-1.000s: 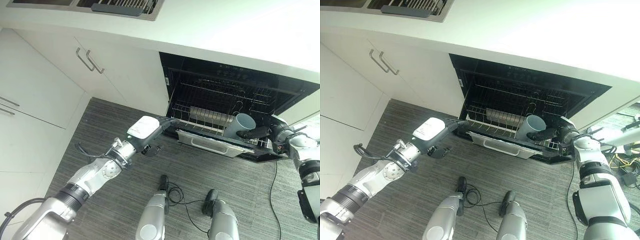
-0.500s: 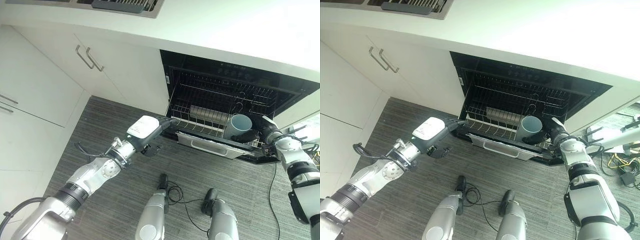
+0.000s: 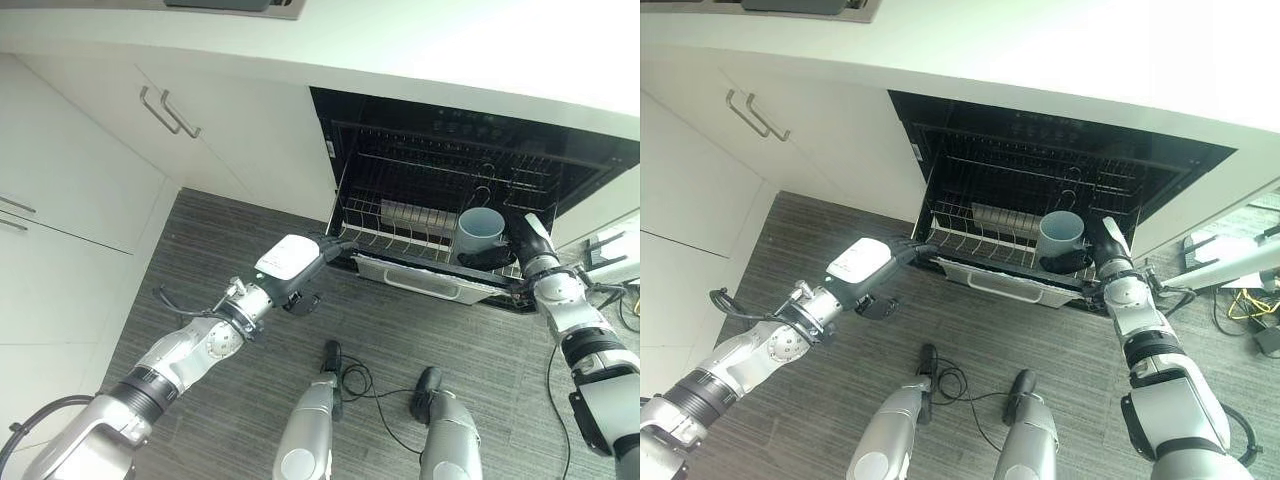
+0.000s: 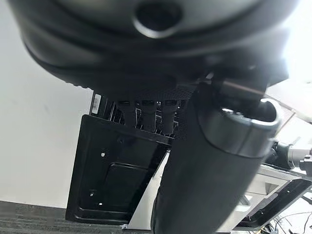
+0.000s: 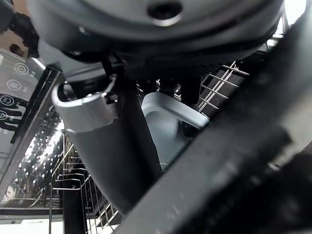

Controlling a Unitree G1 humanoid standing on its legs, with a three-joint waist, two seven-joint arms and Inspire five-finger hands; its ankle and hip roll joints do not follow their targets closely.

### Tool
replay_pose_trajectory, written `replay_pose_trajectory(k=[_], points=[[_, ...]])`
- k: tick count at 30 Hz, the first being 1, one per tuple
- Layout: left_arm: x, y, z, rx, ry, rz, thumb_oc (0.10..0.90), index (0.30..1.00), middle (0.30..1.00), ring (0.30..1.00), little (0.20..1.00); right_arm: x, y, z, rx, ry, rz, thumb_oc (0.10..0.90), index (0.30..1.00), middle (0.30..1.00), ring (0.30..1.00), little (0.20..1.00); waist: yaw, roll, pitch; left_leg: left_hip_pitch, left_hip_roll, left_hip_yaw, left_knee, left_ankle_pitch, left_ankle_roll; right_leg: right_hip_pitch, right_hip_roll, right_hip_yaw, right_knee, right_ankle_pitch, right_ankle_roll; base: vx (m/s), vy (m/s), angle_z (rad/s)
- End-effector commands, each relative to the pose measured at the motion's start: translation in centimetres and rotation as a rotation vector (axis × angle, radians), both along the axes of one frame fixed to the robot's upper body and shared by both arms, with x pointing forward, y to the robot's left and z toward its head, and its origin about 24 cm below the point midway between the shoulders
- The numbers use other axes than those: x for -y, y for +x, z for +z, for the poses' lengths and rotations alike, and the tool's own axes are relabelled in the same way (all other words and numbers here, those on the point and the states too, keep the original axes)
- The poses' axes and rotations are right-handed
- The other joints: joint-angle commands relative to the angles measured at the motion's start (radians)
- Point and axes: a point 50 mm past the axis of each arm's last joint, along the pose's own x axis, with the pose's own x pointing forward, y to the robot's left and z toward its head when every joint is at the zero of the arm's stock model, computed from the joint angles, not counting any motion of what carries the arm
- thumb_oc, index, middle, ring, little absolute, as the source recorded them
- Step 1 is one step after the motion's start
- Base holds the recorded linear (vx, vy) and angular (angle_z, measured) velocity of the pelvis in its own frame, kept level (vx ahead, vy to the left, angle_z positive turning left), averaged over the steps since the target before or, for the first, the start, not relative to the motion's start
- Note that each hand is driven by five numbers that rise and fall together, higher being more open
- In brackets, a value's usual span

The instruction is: Place the dishes in the dishwasher.

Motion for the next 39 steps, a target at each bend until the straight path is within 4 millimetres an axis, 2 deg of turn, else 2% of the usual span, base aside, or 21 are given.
replay_pose_trajectory(k=[1, 9, 17, 22, 30, 35, 39], points=[[0.8, 0.2, 4.7, 0.167, -0.134, -0.053, 0.800, 0.900, 0.900, 0.900, 0.900, 2.0, -0.5, 0.5, 0.037, -0.115, -0.147, 0.800, 0.900, 0.900, 0.900, 0.900, 0.011, -0.014, 0.014, 0.016, -0.004, 0.096, 0.117, -0.221, 0.023, 0.065, 0.008, 0.094, -0.155, 0.036, 0.091, 0.00, 0.000, 0.00], [1.1, 0.0, 4.2, 0.168, -0.150, -0.041, 0.800, 0.900, 0.900, 0.900, 0.900, 2.6, -1.0, 0.4, 0.084, -0.181, -0.304, 0.800, 0.900, 0.900, 0.900, 0.900, -0.002, -0.009, 0.015, 0.024, -0.004, 0.111, 0.117, -0.229, 0.025, 0.065, 0.005, 0.099, -0.155, 0.034, 0.093, -0.01, 0.029, 0.00], [1.5, -0.5, 3.5, 0.157, -0.171, -0.034, 0.800, 0.900, 0.900, 0.900, 0.900, 3.1, -1.9, -0.7, 0.101, -0.152, -0.436, 0.800, 0.900, 0.900, 0.900, 0.900, -0.016, 0.006, 0.012, 0.041, -0.007, 0.126, 0.117, -0.244, 0.030, 0.071, -0.002, 0.106, -0.155, 0.029, 0.095, 0.00, 0.041, 0.00], [1.7, -0.7, 3.4, 0.155, -0.182, -0.033, 0.800, 0.900, 0.900, 0.900, 0.900, 2.9, -1.9, -0.2, 0.169, -0.101, -0.487, 0.800, 0.900, 0.900, 0.900, 0.900, -0.022, 0.016, 0.007, 0.039, -0.010, 0.132, 0.117, -0.244, 0.032, 0.063, -0.003, 0.112, -0.155, 0.033, 0.096, -0.01, 0.040, -0.03], [1.9, -1.0, 3.0, 0.148, -0.201, -0.026, 0.800, 0.900, 0.900, 0.900, 0.900, 3.0, -2.5, -0.9, 0.182, -0.080, -0.515, 0.800, 0.900, 0.900, 0.900, 0.900, -0.031, 0.027, 0.001, 0.047, -0.012, 0.142, 0.117, -0.251, 0.034, 0.061, -0.009, 0.116, -0.155, 0.031, 0.097, 0.00, 0.030, 0.00], [1.8, -1.3, 2.7, 0.138, -0.200, -0.027, 0.800, 0.900, 0.900, 0.900, 0.900, 2.9, -2.7, -1.7, 0.170, -0.005, -0.513, 0.800, 0.900, 0.900, 0.900, 0.900, -0.032, 0.028, -0.004, 0.054, -0.011, 0.144, 0.117, -0.255, 0.036, 0.066, -0.011, 0.115, -0.155, 0.030, 0.097, 0.01, 0.001, 0.00], [2.0, -1.6, 2.3, 0.131, -0.202, -0.024, 0.800, 0.900, 0.900, 0.900, 0.900, 2.8, -3.0, -2.1, 0.224, 0.205, -0.546, 0.800, 0.900, 0.900, 0.900, 0.900, -0.034, 0.031, -0.008, 0.062, -0.011, 0.145, 0.117, -0.259, 0.037, 0.070, -0.012, 0.115, -0.155, 0.029, 0.097, 0.03, 0.016, -0.03]])
